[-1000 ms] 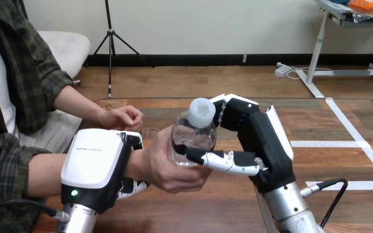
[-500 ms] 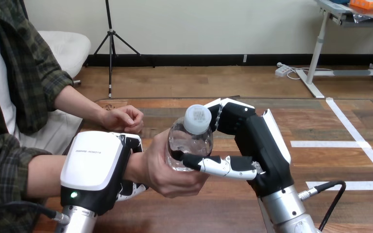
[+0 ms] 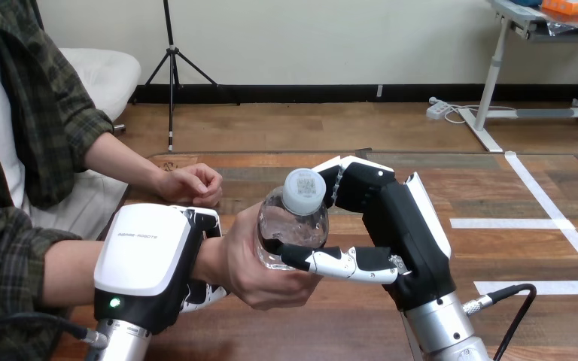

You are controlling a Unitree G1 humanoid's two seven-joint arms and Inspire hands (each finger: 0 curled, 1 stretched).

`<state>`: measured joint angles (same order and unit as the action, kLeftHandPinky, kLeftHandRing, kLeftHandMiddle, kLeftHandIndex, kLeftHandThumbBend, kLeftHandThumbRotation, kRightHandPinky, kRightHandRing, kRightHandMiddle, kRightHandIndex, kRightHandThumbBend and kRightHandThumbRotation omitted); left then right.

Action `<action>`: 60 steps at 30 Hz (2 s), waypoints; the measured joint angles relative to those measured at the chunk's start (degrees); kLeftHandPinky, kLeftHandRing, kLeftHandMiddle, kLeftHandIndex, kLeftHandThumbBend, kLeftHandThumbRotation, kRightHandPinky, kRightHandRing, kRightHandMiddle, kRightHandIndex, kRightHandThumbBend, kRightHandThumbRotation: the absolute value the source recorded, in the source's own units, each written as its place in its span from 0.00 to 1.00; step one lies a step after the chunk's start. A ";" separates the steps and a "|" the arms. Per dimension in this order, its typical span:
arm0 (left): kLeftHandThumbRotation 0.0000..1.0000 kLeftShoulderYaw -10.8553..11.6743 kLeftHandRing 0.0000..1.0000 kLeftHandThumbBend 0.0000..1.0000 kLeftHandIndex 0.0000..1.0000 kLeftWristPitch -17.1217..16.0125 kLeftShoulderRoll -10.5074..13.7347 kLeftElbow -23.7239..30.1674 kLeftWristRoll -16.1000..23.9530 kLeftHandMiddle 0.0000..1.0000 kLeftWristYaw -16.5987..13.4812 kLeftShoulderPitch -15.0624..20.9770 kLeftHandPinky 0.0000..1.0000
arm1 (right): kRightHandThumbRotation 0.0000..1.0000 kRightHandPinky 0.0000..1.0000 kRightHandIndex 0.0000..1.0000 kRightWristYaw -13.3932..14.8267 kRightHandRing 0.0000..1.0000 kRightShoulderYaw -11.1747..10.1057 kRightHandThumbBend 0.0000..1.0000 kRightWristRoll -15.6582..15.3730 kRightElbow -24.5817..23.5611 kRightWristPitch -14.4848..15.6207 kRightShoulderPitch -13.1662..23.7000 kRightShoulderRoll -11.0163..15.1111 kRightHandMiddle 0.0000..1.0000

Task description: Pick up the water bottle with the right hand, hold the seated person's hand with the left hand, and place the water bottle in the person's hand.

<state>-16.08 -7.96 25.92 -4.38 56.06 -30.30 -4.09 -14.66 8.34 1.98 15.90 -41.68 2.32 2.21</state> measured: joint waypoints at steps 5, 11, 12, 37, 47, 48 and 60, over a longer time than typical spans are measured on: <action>0.00 0.00 0.23 0.82 0.27 -0.01 0.00 0.00 0.00 0.27 0.01 -0.11 0.20 | 0.00 0.33 0.48 0.00 0.40 0.02 0.69 0.03 -0.02 0.17 -0.13 0.00 0.45; 0.00 0.00 0.23 0.82 0.27 -0.03 0.00 0.00 0.00 0.27 0.01 -0.33 0.20 | 0.00 0.33 0.48 0.00 0.40 0.13 0.68 0.02 -0.09 0.44 -0.24 0.00 0.45; 0.00 0.00 0.23 0.82 0.27 -0.05 0.01 0.00 0.00 0.27 0.01 -0.35 0.20 | 0.00 0.33 0.48 0.00 0.40 0.17 0.68 0.01 -0.10 0.45 -0.26 0.00 0.45; 0.00 0.00 0.23 0.82 0.28 0.07 0.06 -0.15 0.06 0.28 0.43 -0.39 0.20 | 0.00 0.36 0.52 0.00 0.44 0.62 0.68 0.09 -0.19 0.50 -0.45 0.00 0.50; 0.00 -0.05 0.28 0.82 0.34 1.52 0.04 -0.06 1.68 0.33 1.03 -0.39 0.24 | 0.03 0.61 0.76 -0.54 0.73 0.66 0.73 0.03 -0.44 0.96 -0.51 0.31 0.78; 0.00 -0.08 0.29 0.82 0.36 2.08 0.04 0.04 2.32 0.34 1.43 -0.39 0.25 | 0.04 0.63 0.78 -0.54 0.75 0.66 0.73 -0.17 -0.59 1.18 -0.51 0.40 0.81; 0.27 -0.77 0.75 0.89 0.77 6.45 0.07 1.57 5.61 0.81 7.24 -0.61 0.68 | 0.19 0.88 0.96 -0.64 0.96 0.79 0.81 -3.22 -1.70 2.77 -0.51 2.06 0.98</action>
<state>-16.85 -1.51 26.00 -2.81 61.67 -23.06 -4.71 -15.29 9.13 -1.24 14.20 -38.91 1.81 4.27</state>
